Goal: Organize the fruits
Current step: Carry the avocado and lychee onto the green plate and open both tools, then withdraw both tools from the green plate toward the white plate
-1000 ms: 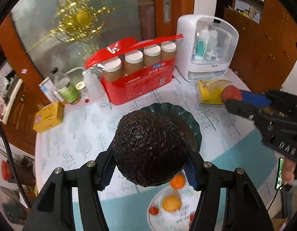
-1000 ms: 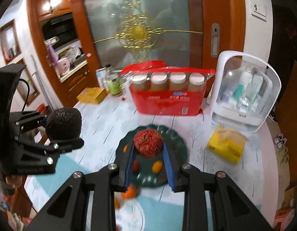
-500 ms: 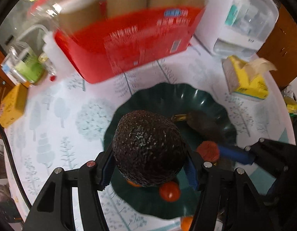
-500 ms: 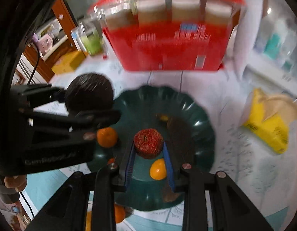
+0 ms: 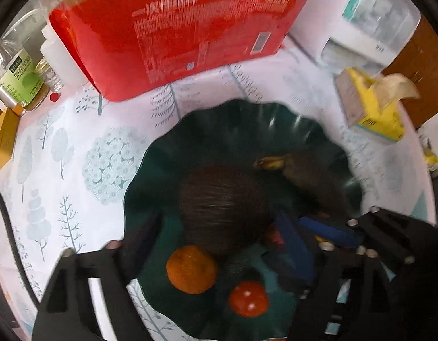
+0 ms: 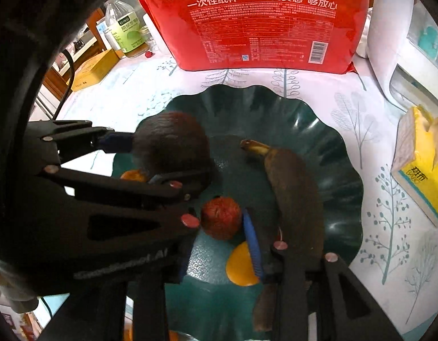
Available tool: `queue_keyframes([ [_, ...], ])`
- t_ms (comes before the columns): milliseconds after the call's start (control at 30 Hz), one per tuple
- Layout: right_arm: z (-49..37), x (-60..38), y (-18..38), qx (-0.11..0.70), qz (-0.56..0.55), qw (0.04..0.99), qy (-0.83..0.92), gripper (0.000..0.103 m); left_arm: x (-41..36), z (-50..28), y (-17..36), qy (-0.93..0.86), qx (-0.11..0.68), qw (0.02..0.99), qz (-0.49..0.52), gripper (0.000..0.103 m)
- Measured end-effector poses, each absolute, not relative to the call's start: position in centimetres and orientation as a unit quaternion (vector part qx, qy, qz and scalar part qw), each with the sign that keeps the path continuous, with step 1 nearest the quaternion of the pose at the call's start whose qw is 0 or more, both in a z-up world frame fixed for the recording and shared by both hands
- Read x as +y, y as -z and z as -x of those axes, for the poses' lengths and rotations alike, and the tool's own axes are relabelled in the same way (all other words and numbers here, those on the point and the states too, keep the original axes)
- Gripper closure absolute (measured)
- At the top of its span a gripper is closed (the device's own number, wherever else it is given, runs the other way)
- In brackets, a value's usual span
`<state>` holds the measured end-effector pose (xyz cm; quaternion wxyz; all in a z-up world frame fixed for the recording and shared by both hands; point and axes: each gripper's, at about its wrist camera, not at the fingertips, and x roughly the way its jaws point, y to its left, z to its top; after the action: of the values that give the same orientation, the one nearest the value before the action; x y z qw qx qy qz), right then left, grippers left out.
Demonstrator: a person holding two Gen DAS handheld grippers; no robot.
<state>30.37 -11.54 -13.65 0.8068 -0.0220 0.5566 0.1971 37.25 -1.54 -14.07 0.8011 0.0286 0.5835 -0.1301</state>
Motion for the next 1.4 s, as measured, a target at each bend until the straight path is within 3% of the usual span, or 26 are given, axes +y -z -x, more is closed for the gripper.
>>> queue_keyframes([
  [100,-29.9,-11.5,13.2,0.551,0.028,0.812,-0.193,0.056,-1.5,-36.9,12.3,0.131,0.57,0.811,-0.035,0.014],
  [633,-26.5,-12.0,8.4,0.521,0.029,0.831,-0.194,0.055,-1.7,-32.1,6.5,0.111,0.506,0.851,-0.083,0.001],
  [1400,-14.6,-15.0,-1.9,0.455,0.033,0.87,-0.187,0.055,1.2,-17.8,-4.7,0.084,0.459,0.881,-0.075,0.001],
])
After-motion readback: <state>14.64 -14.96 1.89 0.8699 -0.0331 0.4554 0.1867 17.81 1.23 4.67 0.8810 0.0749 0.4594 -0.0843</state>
